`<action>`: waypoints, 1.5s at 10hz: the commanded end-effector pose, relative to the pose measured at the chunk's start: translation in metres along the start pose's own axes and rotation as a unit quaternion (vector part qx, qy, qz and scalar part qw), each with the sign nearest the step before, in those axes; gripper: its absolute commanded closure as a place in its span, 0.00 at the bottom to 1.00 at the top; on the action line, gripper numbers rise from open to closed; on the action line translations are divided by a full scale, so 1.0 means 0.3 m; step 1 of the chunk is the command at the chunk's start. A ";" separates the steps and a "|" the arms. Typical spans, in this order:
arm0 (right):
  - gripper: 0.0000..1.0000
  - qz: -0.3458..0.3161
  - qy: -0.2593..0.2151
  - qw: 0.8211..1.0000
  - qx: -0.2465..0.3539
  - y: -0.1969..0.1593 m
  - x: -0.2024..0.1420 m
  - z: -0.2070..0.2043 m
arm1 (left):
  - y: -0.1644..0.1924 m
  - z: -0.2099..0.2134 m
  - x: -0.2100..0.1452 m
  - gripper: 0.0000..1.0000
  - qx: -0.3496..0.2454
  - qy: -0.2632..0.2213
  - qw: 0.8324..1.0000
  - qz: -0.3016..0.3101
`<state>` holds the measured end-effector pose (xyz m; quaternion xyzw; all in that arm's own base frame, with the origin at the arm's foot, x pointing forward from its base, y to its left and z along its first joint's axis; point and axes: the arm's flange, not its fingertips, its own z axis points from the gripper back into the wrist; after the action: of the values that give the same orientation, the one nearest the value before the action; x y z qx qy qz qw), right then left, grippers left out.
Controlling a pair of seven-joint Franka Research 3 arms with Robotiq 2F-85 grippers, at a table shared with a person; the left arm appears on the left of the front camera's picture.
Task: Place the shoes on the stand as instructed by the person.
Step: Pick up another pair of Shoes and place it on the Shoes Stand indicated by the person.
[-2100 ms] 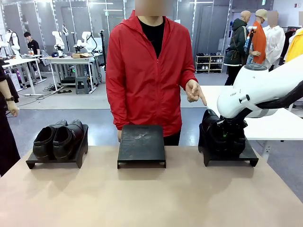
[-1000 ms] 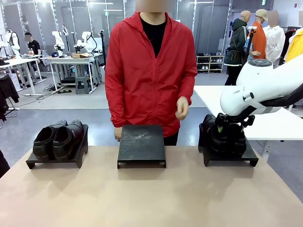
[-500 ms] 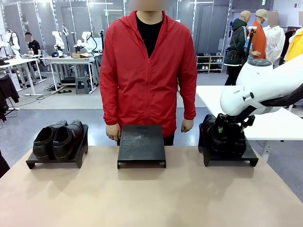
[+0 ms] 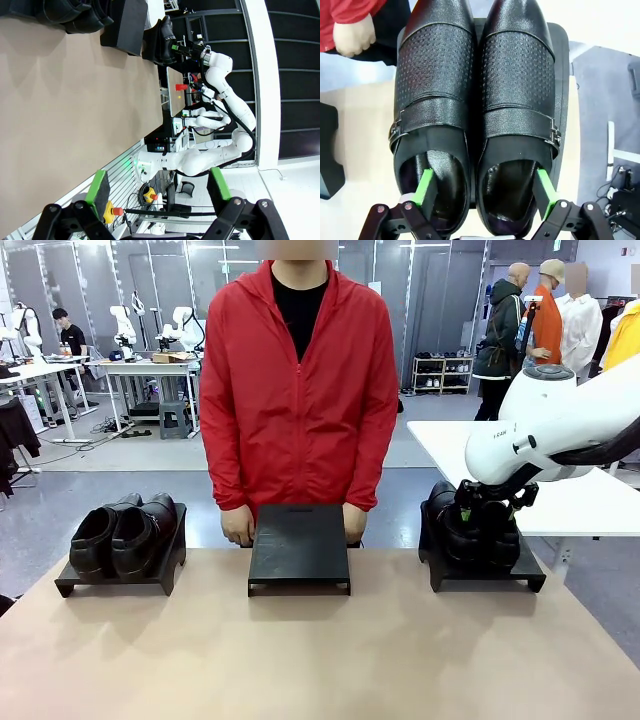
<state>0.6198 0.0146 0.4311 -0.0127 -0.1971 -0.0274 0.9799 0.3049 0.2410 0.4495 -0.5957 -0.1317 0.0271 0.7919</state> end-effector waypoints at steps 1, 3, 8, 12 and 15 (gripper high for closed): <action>0.03 0.000 0.000 1.000 0.000 0.000 0.000 0.000 | -0.009 -0.002 -0.012 0.00 -0.003 0.004 1.000 -0.006; 0.03 0.015 0.018 0.996 0.090 -0.085 -0.093 0.146 | -0.009 -0.002 -0.012 0.00 -0.003 0.004 1.000 -0.006; 0.03 0.034 0.089 0.932 0.349 -0.493 -0.327 0.426 | -0.009 -0.002 -0.012 0.00 -0.003 0.004 1.000 -0.006; 0.03 0.026 0.103 0.832 0.544 -0.798 -0.640 0.344 | -0.009 -0.002 -0.012 0.00 -0.003 0.004 1.000 -0.006; 0.03 -0.021 0.085 0.785 0.613 -0.880 -0.782 0.238 | -0.009 -0.002 -0.012 0.00 -0.003 0.004 1.000 -0.006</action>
<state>0.3505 -0.2364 0.4113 0.5820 -0.0778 0.0843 0.8051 0.3049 0.2407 0.4493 -0.5959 -0.1312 0.0270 0.7918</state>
